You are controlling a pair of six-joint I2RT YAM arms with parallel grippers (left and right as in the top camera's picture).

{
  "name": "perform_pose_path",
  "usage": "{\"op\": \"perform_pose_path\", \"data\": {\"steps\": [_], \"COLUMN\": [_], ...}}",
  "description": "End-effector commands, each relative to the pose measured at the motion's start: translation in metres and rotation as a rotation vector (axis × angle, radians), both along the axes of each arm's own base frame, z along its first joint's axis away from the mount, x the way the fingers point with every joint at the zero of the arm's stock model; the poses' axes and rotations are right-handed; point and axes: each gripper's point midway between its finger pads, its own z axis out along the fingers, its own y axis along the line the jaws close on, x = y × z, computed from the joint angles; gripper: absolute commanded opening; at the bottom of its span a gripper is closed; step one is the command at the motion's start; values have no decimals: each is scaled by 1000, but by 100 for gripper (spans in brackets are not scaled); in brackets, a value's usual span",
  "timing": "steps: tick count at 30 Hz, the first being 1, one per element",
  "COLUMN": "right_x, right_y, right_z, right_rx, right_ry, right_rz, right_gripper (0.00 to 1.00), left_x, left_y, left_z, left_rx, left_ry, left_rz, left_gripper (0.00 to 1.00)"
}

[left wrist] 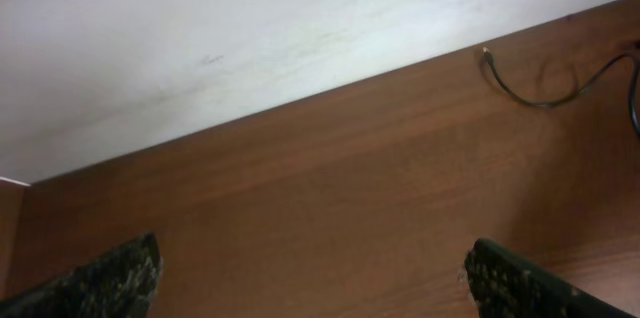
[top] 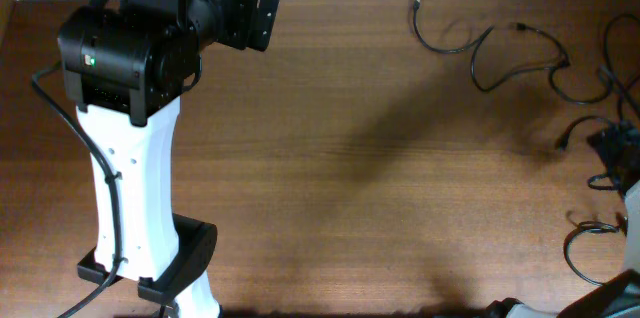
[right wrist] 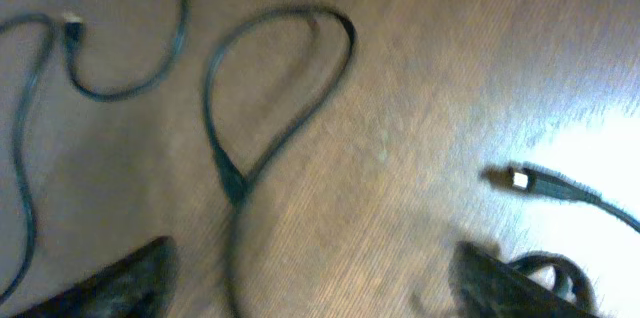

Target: Untangle cables

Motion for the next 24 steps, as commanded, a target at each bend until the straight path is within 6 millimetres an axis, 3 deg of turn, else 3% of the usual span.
{"op": "perform_pose_path", "data": {"steps": [1, 3, 6, 7, 8, 9, 12, 13, 14, 15, 17, 19, 20, 21, 22, 23, 24], "right_x": [-14, -22, -52, -52, -45, -30, 28, 40, 45, 48, 63, 78, 92, 103, 106, 109, 112], "right_y": [5, 12, 50, 57, 58, 56, 50, 53, 59, 70, 96, 116, 139, 180, 225, 256, 272], "right_z": [-34, -55, -153, -161, -153, -131, -7, 55, 99, 125, 143, 109, 80, 57, 50, 61, 77], "right_rx": [74, 121, 222, 210, 201, 193, 98, 41, -7, -44, -150, -265, -302, -311, -303, -315, -343], "right_ry": [106, 144, 234, 219, 199, 137, -192, -329, -402, -430, -416, -219, -107, -63, -102, -149, -186], "right_rz": [-35, -63, -101, -83, -59, -39, 111, 156, 187, 240, 423, 612, 797, 1078, 1318, 1405, 1442], "right_gripper": [4, 4, 4, 4, 4, 4, 4, 4, 4, 4, 4, 4, 4, 4, 4, 4, 4], "left_x": [-3, -3, -2, -1, 0, 1, 0, -1, -2, -2, -2, -2, -2, -2, -2, -2, -2], "left_y": [2, 2, 2, 2, 1, 1, 1, 1, -2, -3, -3, -3, -3, -3, -3, -3, -3], "left_z": [0, 0, 0, 2, 4, 4, 3, 2, 2, 2, 1, 1, 1, 1, 1, 1, 1], "left_rx": [-3, -3, -4, -7, -9, -10, -9, -9, -18, -21, -21, -21, -21, -21, -21, -21, -21], "left_ry": [7, 7, 3, -7, -14, -16, -11, -4, -1, 0, 1, 2, 1, 1, 1, 1, 1], "left_rz": [6, 6, 6, 6, 6, 6, 6, 3, -10, -14, -14, -14, -14, -14, -14, -14, -14], "left_gripper": [99, 99, 99, 99, 99, 99, 99, 99, 99, 99, 99, 99, 99, 99, 99, 99, 99]}}
